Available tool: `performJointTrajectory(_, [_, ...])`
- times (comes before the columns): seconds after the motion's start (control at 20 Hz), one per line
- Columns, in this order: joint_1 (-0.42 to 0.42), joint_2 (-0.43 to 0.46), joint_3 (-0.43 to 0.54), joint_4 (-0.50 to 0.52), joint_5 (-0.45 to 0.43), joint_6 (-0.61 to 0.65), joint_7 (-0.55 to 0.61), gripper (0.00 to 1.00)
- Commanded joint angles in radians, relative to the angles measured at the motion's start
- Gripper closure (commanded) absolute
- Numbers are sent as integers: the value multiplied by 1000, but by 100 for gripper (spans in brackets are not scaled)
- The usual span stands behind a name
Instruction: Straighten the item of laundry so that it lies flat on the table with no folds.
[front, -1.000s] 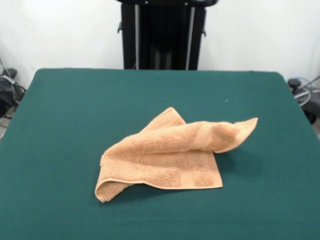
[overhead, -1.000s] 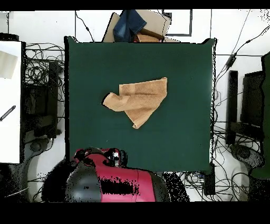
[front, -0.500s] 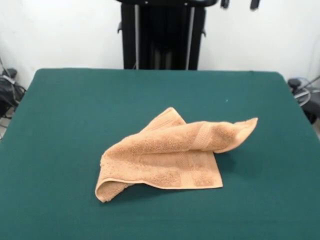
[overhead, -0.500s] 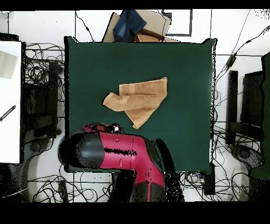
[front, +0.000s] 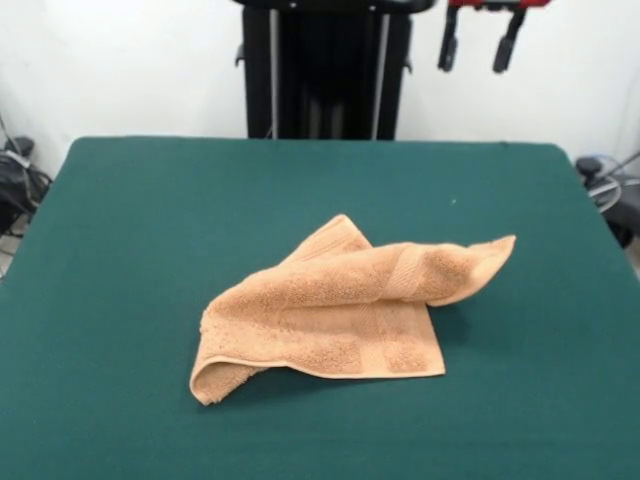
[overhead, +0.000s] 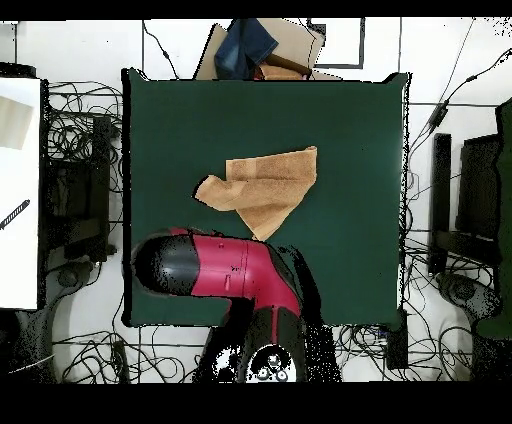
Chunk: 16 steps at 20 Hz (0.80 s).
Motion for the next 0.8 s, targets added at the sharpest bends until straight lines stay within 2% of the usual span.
performJointTrajectory(0.05, [7,84,38,20,52,-42,235,0])
performJointTrajectory(0.3, [6,126,44,-29,63,-21,231,0])
performJointTrajectory(0.55, [18,183,47,-54,76,-52,253,0])
performJointTrajectory(0.8, [20,232,46,-116,94,9,256,0])
